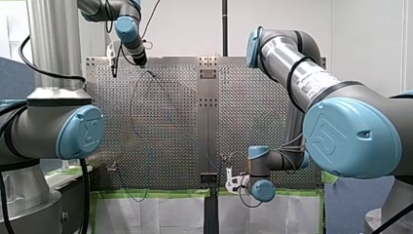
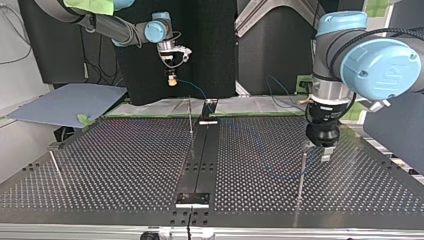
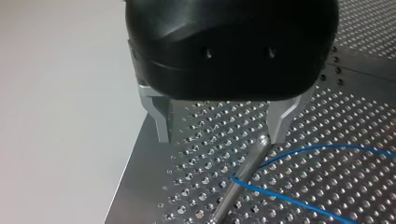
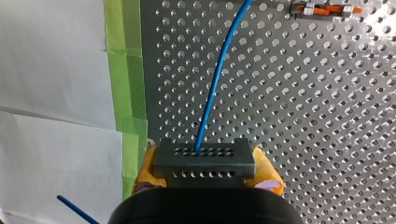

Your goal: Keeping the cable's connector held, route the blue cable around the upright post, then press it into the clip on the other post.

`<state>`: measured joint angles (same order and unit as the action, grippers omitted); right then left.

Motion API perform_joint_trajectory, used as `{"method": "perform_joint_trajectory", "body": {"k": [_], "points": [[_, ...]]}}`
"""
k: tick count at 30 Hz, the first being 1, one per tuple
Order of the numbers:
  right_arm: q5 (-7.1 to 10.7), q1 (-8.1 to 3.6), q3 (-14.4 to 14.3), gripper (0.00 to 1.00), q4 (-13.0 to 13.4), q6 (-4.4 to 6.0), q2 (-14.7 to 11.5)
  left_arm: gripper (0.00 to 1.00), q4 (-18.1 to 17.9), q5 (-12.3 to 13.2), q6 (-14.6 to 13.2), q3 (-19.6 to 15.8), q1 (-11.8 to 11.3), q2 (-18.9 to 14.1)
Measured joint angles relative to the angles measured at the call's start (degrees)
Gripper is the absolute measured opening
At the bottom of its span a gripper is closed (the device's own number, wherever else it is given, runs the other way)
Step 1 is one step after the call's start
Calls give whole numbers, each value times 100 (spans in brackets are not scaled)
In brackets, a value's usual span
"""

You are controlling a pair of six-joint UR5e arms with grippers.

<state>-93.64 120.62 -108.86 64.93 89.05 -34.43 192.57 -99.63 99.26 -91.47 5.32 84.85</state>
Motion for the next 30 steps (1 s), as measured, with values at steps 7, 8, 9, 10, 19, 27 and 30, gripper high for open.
{"method": "perform_joint_trajectory", "body": {"k": [7, 8, 9, 10, 19, 27, 30], "points": [[3, 0, 0, 0, -6, 0, 0, 98, -5, 0, -404, 0, 0, 6], [3, 0, 0, 0, -6, 0, 0, 98, -6, 0, -452, 0, 0, 6], [3, 0, 0, 0, -6, 0, 0, 98, -7, 1, -500, 0, -1, 6], [3, 0, 0, 0, -7, 0, 1, 98, -7, 1, -525, 0, -1, 6], [3, 1, 0, 0, -4, 0, 1, 98, 1, 49, -548, 0, 54, 5], [3, 1, 0, 0, 1, 0, 1, 98, -7, 145, -556, 0, 121, 7], [3, 1, 0, 0, -1, 0, 0, 98, -41, 227, -634, 0, 180, 33]]}}
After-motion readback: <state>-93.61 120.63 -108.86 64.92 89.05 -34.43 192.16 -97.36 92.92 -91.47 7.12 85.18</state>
